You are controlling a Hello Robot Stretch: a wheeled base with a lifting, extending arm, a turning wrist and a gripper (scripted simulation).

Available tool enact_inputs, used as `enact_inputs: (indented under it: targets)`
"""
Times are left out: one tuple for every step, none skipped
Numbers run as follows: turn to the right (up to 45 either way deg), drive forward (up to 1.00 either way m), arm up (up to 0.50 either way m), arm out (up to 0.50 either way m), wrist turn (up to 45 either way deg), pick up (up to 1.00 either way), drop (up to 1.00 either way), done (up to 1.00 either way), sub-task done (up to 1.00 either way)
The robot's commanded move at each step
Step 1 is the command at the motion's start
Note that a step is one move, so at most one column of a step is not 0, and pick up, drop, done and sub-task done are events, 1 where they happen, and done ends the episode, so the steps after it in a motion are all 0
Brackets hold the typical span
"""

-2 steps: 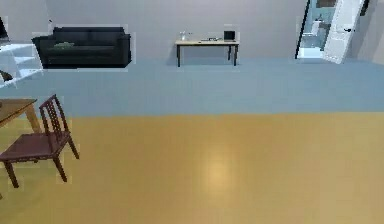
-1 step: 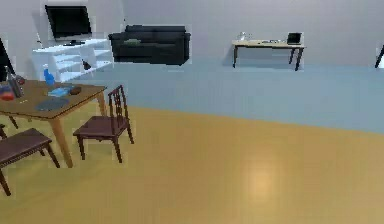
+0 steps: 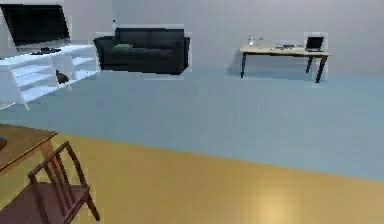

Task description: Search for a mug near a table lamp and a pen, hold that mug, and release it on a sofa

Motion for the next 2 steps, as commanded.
enact_inputs:
  targets:
    - [0.0,1.00,0.00,0.00,0.0,0.00,0.00,0.00,0.00]
    - [0.0,0.25,0.00,0.00,0.0,0.00,0.00,0.00,0.00]
